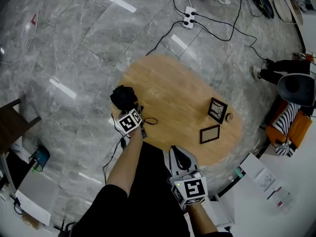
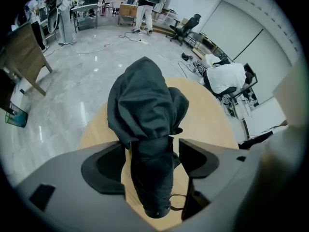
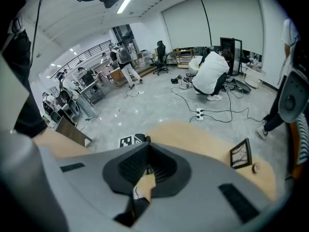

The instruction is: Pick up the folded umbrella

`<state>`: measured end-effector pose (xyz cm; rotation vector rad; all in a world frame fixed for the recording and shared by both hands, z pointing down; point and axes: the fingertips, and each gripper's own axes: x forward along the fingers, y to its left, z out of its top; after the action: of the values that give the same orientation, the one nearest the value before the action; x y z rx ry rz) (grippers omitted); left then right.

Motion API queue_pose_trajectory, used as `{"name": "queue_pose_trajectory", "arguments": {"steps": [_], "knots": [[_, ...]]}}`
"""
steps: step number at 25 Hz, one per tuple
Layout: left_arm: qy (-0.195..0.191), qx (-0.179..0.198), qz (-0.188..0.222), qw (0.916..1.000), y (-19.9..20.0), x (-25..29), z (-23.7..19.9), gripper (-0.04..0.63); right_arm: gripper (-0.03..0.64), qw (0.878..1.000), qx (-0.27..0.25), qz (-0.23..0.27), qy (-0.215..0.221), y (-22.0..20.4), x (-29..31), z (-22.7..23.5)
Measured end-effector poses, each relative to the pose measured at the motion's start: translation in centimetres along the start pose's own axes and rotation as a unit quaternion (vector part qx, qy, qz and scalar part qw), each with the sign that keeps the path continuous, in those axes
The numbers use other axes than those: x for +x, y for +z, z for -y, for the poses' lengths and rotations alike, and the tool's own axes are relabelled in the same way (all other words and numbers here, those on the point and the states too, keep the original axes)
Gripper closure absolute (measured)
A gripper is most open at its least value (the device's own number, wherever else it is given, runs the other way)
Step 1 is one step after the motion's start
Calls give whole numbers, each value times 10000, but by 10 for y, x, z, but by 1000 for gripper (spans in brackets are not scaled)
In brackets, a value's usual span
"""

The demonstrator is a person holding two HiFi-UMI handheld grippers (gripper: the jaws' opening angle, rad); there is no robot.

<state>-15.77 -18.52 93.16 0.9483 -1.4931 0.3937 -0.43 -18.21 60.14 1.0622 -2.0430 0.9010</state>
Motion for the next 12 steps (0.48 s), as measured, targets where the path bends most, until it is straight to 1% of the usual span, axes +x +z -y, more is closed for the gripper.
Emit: {"name": "queue_pose_trajectory", "arguments": {"steps": [4, 8, 10, 12], "knots": [[43, -55, -18, 10000, 0, 8, 1, 258, 606, 9999, 80, -42, -48, -6, 1, 7], [116, -204, -23, 9997, 0, 12, 0, 259, 606, 9996, 192, -188, -83, -14, 3, 12], [263, -155, -23, 9995, 0, 13, -2, 259, 606, 9994, 233, -255, -98, -17, 4, 14], [488, 5, -59, 9988, -1, 15, -4, 261, 606, 9994, 247, -224, -116, -16, 5, 16]]}}
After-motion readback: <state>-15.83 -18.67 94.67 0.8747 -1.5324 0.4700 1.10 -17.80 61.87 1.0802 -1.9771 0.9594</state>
